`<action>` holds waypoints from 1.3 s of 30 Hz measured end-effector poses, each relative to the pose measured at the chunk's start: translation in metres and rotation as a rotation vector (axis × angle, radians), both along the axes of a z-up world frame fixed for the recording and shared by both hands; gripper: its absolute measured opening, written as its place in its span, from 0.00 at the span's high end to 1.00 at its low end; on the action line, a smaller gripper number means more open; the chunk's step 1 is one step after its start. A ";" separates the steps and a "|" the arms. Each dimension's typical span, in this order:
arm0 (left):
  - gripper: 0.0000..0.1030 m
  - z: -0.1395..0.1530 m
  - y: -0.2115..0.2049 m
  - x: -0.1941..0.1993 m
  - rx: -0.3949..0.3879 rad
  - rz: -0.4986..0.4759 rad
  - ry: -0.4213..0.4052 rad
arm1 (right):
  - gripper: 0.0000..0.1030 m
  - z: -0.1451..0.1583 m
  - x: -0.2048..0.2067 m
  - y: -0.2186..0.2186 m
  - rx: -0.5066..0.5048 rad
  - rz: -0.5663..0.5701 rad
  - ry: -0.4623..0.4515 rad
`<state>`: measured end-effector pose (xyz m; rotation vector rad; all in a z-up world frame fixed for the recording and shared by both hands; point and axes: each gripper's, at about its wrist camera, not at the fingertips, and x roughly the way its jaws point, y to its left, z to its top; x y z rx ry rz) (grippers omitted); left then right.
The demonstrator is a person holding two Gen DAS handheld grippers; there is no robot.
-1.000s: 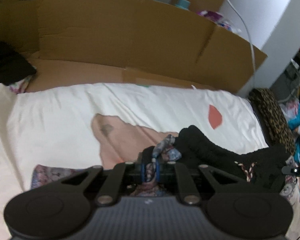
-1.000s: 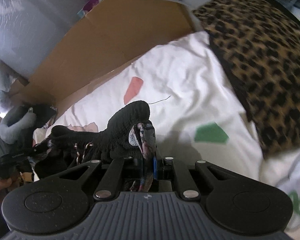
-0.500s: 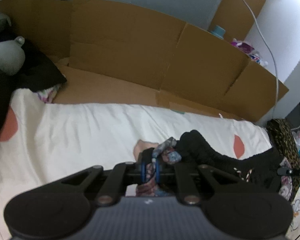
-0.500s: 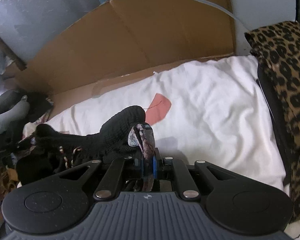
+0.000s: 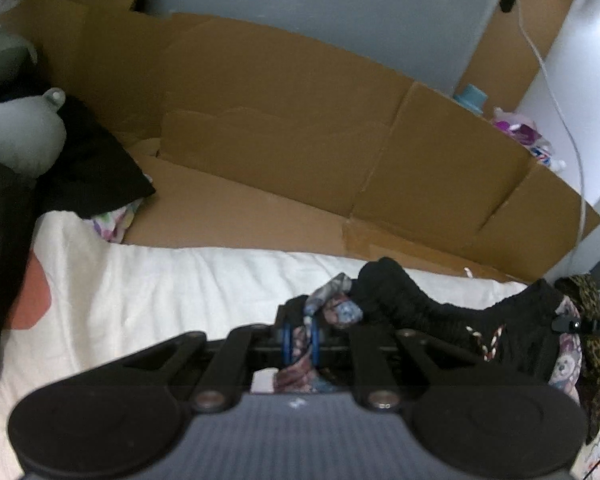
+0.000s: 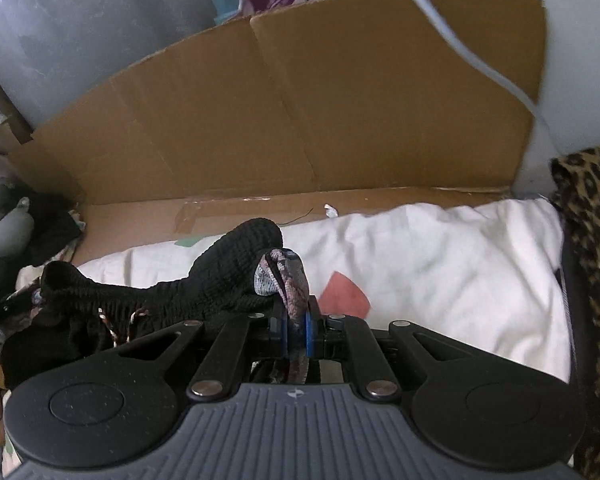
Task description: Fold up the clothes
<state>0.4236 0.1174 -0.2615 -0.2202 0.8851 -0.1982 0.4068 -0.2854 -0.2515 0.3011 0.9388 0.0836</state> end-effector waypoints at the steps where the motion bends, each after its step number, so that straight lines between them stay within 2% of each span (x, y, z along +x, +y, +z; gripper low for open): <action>1: 0.90 -0.002 0.002 0.001 0.001 0.008 0.004 | 0.94 -0.002 0.005 0.003 -0.011 0.009 0.000; 14: 0.90 -0.006 0.040 0.028 -0.057 0.125 -0.041 | 0.94 -0.008 0.067 0.031 -0.024 0.071 -0.035; 17: 0.90 -0.014 0.039 0.041 -0.033 0.123 -0.023 | 0.94 -0.015 0.080 0.036 -0.013 0.085 -0.040; 19: 0.90 -0.025 0.035 0.047 -0.009 0.116 0.011 | 0.92 -0.029 0.088 0.039 -0.010 0.099 -0.008; 21: 0.84 -0.036 0.029 0.052 0.030 0.118 0.056 | 0.84 -0.046 0.093 0.036 -0.024 0.068 0.061; 22: 0.78 -0.040 0.027 0.052 0.051 0.125 0.071 | 0.73 -0.054 0.093 0.034 -0.031 0.044 0.093; 23: 0.74 -0.041 0.026 0.051 0.056 0.132 0.068 | 0.56 -0.060 0.092 0.030 -0.035 0.021 0.111; 24: 0.71 -0.043 0.026 0.050 0.058 0.138 0.062 | 0.52 -0.063 0.089 0.025 -0.032 0.001 0.119; 25: 0.63 -0.043 0.026 0.049 0.048 0.130 0.055 | 0.49 -0.065 0.086 0.021 -0.016 -0.007 0.126; 28: 0.47 -0.039 0.027 0.049 0.015 0.108 0.037 | 0.49 -0.067 0.079 0.012 0.020 -0.021 0.140; 30: 0.47 -0.037 0.027 0.052 0.020 0.112 0.026 | 0.49 -0.066 0.075 0.008 0.030 -0.019 0.141; 34: 0.47 -0.044 0.028 0.062 0.018 0.122 0.059 | 0.49 -0.068 0.076 0.009 0.097 -0.038 0.161; 35: 0.47 -0.048 0.028 0.064 0.016 0.127 0.072 | 0.51 -0.069 0.077 0.012 0.077 -0.022 0.163; 36: 0.48 -0.050 0.027 0.064 0.012 0.135 0.083 | 0.55 -0.070 0.077 0.014 0.057 -0.006 0.166; 37: 0.48 -0.053 0.028 0.064 0.004 0.137 0.094 | 0.75 -0.070 0.078 0.017 0.036 0.011 0.168; 38: 0.49 -0.057 0.029 0.063 -0.007 0.132 0.108 | 0.84 -0.071 0.079 0.019 0.016 0.027 0.170; 39: 0.51 -0.060 0.029 0.062 -0.013 0.126 0.118 | 0.86 -0.071 0.080 0.021 -0.004 0.043 0.172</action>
